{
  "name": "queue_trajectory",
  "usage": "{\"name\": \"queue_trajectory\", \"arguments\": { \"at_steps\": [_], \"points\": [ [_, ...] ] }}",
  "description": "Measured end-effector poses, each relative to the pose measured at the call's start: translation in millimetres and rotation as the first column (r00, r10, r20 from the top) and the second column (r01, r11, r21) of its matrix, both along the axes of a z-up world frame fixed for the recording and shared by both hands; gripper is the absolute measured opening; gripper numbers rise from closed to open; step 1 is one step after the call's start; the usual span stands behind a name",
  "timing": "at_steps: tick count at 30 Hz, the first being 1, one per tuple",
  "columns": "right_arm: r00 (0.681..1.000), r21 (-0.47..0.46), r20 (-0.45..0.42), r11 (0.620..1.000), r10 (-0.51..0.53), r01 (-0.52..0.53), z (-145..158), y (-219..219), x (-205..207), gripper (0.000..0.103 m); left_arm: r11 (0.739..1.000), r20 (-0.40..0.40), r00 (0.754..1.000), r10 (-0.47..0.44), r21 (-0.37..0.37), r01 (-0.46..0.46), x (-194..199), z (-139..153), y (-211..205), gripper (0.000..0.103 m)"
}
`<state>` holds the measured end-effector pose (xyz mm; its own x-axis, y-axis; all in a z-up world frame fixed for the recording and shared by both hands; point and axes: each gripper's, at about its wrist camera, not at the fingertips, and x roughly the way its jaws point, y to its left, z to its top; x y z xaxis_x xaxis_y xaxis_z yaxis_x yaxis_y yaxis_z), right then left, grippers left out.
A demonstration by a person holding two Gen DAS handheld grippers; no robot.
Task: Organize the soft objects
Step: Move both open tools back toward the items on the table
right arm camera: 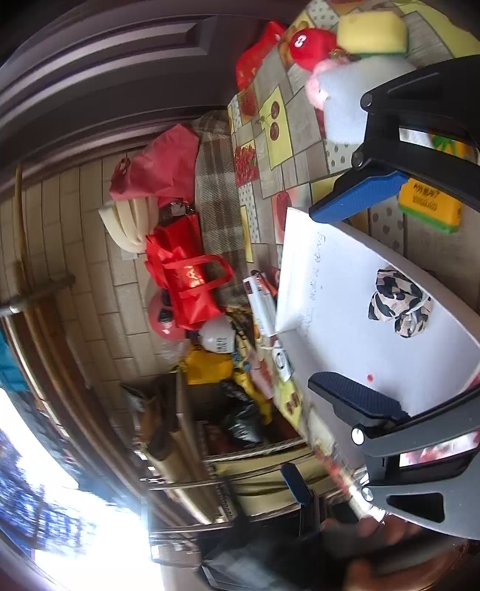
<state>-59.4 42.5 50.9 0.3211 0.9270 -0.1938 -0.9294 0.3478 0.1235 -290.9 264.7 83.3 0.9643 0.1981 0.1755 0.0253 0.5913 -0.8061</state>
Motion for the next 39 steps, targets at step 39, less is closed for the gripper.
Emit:
{"name": "queue_trajectory", "arguments": {
  "at_steps": [39],
  "points": [
    [0.978,0.102,-0.029,0.973,-0.206,0.208,15.8,-128.0,73.8,0.084,0.968,-0.505,0.861,0.064,0.243,0.07,82.0,-9.8,-73.9,0.103]
  ]
}}
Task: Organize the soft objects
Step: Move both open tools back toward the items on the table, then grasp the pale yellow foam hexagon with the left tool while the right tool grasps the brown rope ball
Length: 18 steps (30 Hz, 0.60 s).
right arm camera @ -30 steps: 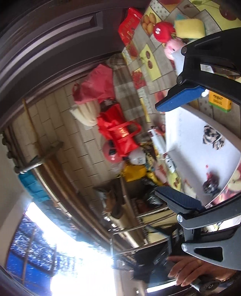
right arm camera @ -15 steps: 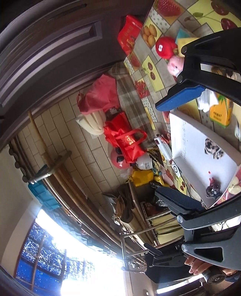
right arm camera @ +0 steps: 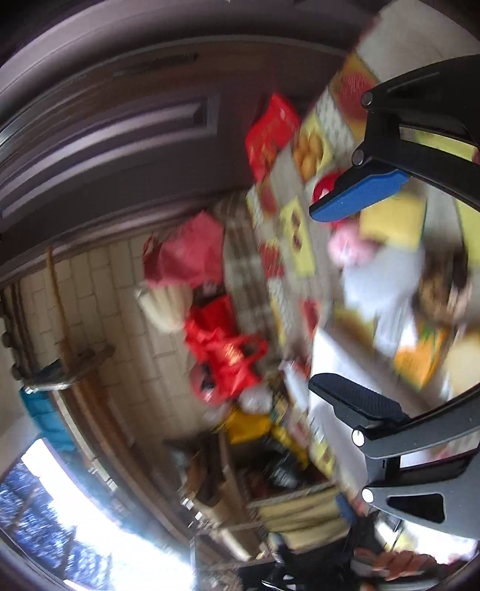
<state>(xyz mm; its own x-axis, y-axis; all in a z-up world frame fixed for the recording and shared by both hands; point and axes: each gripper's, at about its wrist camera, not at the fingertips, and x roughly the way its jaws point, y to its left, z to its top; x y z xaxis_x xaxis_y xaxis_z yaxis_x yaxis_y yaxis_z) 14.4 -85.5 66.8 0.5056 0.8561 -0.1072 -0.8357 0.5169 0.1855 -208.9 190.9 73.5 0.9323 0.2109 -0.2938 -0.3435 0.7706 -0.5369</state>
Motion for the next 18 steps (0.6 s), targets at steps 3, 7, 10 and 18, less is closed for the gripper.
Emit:
{"name": "queue_trajectory", "arguments": {
  "at_steps": [3,7,10,18],
  "points": [
    [0.997,-0.067,0.003,0.994,-0.083,0.083,-13.1,-10.1,23.1,0.084,0.977,-0.139,0.983,-0.123,0.155,0.144,32.5,-3.8,-43.1,0.103],
    [0.987,-0.164,-0.047,0.976,-0.156,0.147,-18.1,-18.2,55.5,0.084,0.921,-0.329,0.927,-0.182,0.274,0.278,69.1,-19.8,-87.4,0.103],
    [0.984,-0.234,-0.081,0.963,-0.159,0.136,-22.7,-21.6,70.5,0.084,0.87,-0.462,0.862,-0.21,0.314,0.381,94.0,-40.8,-115.2,0.103],
    [0.972,-0.392,-0.186,0.897,0.143,-0.207,-36.5,7.1,51.2,0.083,0.792,-0.625,0.74,-0.248,0.31,0.527,132.4,-70.0,-147.5,0.093]
  ]
}}
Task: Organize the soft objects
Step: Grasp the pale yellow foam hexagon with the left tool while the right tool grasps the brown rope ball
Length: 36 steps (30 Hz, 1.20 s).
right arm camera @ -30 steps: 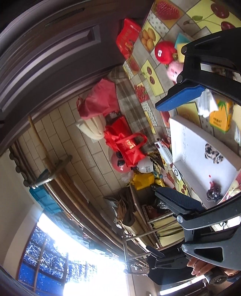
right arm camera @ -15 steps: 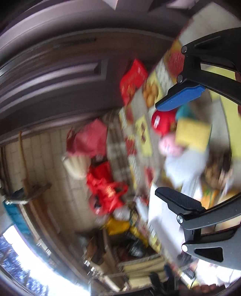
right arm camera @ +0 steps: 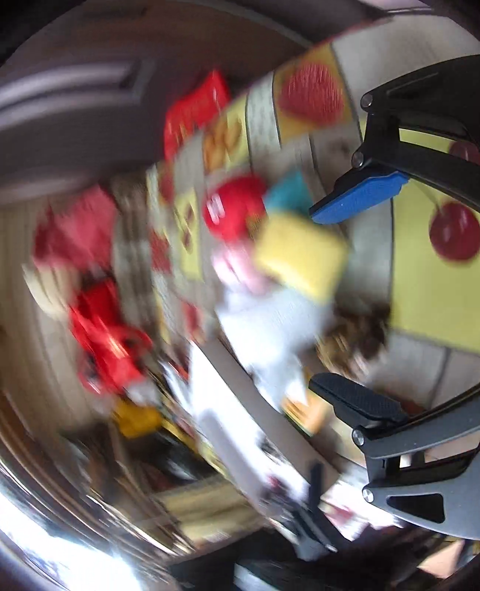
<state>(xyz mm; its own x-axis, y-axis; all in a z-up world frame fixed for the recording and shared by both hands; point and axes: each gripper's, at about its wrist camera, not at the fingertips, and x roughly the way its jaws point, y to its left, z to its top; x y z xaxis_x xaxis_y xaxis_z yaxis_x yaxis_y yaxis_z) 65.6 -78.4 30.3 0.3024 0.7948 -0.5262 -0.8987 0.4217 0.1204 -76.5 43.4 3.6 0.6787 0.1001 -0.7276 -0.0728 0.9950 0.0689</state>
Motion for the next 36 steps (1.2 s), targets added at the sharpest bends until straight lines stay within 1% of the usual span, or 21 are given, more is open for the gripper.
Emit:
{"name": "queue_trajectory", "arguments": {
  "at_steps": [1,3,4,7,10,12,15,16,17,18,20,21,23,24,26,29,31,33,36],
  "points": [
    [0.999,-0.043,-0.003,0.998,0.05,-0.05,-3.3,9.6,-8.4,0.083,1.0,-0.027,1.0,-0.002,-0.004,0.001,4.5,-4.1,0.8,0.082],
    [0.997,-0.1,-0.005,0.992,0.082,-0.082,-8.7,24.1,-15.2,0.083,1.0,-0.057,0.998,-0.005,-0.016,0.004,7.3,-8.2,2.6,0.071],
    [0.995,-0.14,-0.012,0.985,0.1,-0.101,-12.9,32.3,-18.1,0.082,1.0,-0.065,0.998,-0.007,-0.025,0.005,10.2,-9.8,2.8,0.071],
    [0.992,-0.209,-0.057,0.97,0.115,-0.124,-24.1,44.6,-16.4,0.082,0.998,-0.067,0.998,-0.008,-0.059,0.004,11.5,-11.1,6.8,0.071],
    [0.987,-0.23,-0.083,0.961,0.14,-0.156,-28.5,51.4,-17.1,0.08,0.999,-0.068,0.998,-0.007,-0.054,0.004,16.9,-11.9,6.7,0.071],
    [0.988,-0.255,-0.081,0.955,0.133,-0.15,-30.9,55.7,-17.6,0.076,0.999,-0.067,0.998,-0.006,-0.047,0.003,23.3,-12.4,6.2,0.071],
    [0.989,-0.277,-0.083,0.951,0.12,-0.139,-32.8,62.6,-15.0,0.073,0.998,-0.066,0.998,0.005,-0.066,-0.009,27.6,-12.3,11.6,0.071],
    [0.99,-0.278,-0.083,0.951,0.117,-0.136,-33.7,63.8,-14.0,0.064,0.998,-0.064,0.998,0.005,-0.068,-0.01,25.7,-11.3,10.9,0.069],
    [0.989,-0.28,-0.085,0.95,0.119,-0.138,-33.7,65.0,-13.1,0.049,0.998,-0.059,0.998,0.008,-0.067,-0.012,25.0,-10.8,10.9,0.065],
    [0.989,-0.28,-0.083,0.95,0.122,-0.141,-32.9,65.8,-12.7,0.045,0.998,-0.053,0.999,0.007,-0.061,-0.01,23.4,-9.6,8.9,0.059],
    [0.988,-0.279,-0.074,0.948,0.139,-0.154,-32.1,65.6,-15.8,0.033,0.999,-0.046,0.999,0.005,-0.042,-0.007,21.9,-8.8,5.4,0.056],
    [0.987,-0.28,-0.068,0.947,0.143,-0.156,-31.9,66.4,-17.2,0.033,0.999,-0.041,0.999,0.005,-0.032,-0.006,21.1,-8.0,3.7,0.054],
    [0.988,-0.27,-0.052,0.95,0.146,-0.154,-29.8,64.9,-18.9,0.032,1.0,-0.033,0.999,0.008,-0.014,-0.008,19.7,-7.5,1.0,0.053],
    [0.99,-0.249,-0.044,0.958,0.138,-0.144,-26.8,61.7,-18.1,0.032,1.0,-0.028,1.0,0.006,-0.009,-0.006,19.4,-6.8,0.5,0.053],
    [0.993,-0.176,-0.042,0.977,0.113,-0.119,-18.9,48.8,-13.1,0.032,1.0,-0.016,1.0,0.001,-0.011,-0.001,17.9,-5.4,0.7,0.052],
    [0.994,-0.074,-0.045,0.992,0.095,-0.098,-9.2,31.3,-7.1,0.032,1.0,0.026,1.0,-0.006,-0.019,0.006,12.1,0.2,2.7,0.05],
    [0.996,-0.023,-0.027,0.996,0.087,-0.087,-3.5,22.2,-8.1,0.032,0.999,0.088,0.996,-0.017,-0.027,0.019,2.6,8.0,3.4,0.05],
    [0.998,0.012,0.001,0.998,0.067,-0.067,0.8,16.3,-10.6,0.032,0.999,0.164,0.986,-0.011,-0.032,0.016,-9.3,16.9,5.8,0.05],
    [0.999,0.071,0.034,0.997,0.031,-0.034,6.3,9.2,-12.5,0.032,0.999,0.238,0.971,0.024,-0.041,-0.014,-21.5,25.2,9.7,0.05]
  ]
}}
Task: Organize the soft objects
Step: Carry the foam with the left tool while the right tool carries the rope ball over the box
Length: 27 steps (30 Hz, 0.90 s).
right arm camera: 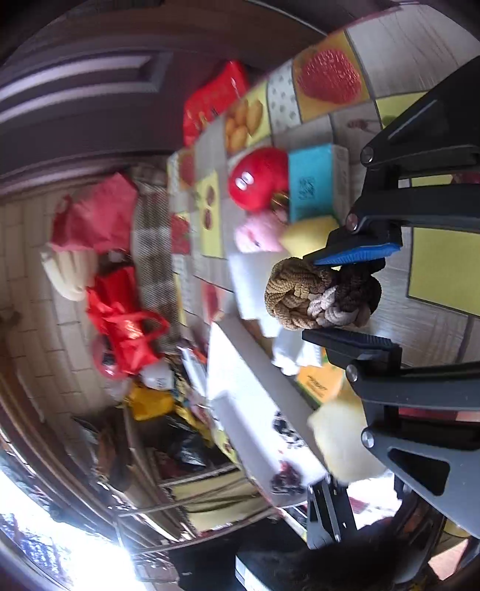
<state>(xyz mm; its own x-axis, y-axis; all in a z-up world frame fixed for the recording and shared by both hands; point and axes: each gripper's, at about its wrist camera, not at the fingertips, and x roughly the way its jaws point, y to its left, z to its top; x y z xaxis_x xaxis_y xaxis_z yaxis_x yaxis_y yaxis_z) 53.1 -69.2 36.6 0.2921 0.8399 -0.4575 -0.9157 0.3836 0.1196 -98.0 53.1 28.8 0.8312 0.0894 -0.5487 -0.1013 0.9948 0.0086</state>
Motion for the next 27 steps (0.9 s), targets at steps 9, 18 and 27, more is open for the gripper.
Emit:
{"name": "queue_trajectory", "arguments": {
  "at_steps": [9,18,27],
  "points": [
    [0.987,0.133,0.089,0.984,-0.131,0.118,11.4,-5.5,-10.1,0.033,0.985,0.13,0.979,0.158,0.047,-0.165,-19.6,11.6,17.5,0.05],
    [0.981,0.125,0.154,0.987,-0.118,0.099,12.2,12.5,-28.9,0.033,0.955,0.202,0.947,0.251,0.107,-0.276,-34.5,13.7,37.9,0.05],
    [0.986,0.099,0.16,0.994,-0.054,0.039,8.0,34.1,-47.4,0.033,0.942,0.224,0.928,0.298,0.088,-0.324,-44.3,14.8,56.4,0.051]
  ]
}}
